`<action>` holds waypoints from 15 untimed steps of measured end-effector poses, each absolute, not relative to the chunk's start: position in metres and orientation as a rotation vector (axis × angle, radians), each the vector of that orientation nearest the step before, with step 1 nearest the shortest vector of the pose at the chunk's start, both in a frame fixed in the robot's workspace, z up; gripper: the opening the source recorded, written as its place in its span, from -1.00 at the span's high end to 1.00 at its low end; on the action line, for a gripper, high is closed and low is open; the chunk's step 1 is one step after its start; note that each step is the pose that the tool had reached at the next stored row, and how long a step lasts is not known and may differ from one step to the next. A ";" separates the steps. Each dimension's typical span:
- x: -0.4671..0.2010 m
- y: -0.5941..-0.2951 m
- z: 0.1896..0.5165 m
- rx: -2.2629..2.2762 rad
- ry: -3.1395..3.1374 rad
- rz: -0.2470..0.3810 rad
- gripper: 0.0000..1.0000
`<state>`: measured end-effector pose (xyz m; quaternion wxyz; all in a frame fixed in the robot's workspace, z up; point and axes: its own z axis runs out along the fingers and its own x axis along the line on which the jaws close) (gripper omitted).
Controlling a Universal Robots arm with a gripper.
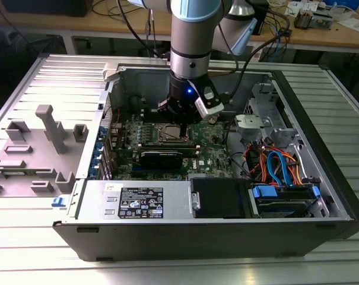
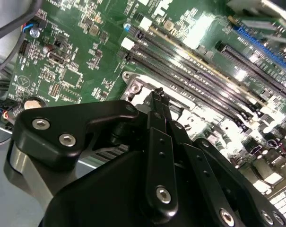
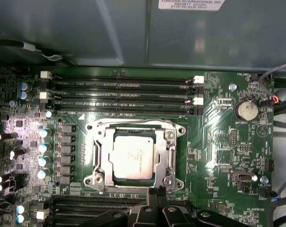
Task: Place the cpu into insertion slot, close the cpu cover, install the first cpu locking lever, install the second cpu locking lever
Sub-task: 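Install the second cpu locking lever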
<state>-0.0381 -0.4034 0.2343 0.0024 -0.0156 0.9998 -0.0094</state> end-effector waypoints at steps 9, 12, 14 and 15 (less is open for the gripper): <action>-0.038 -0.414 0.234 -0.049 3.136 -0.030 0.79; -0.038 -0.414 0.235 -0.049 3.137 -0.030 0.79; -0.038 -0.414 0.236 -0.049 3.136 -0.030 0.79; -0.038 -0.414 0.236 -0.049 3.136 -0.029 0.79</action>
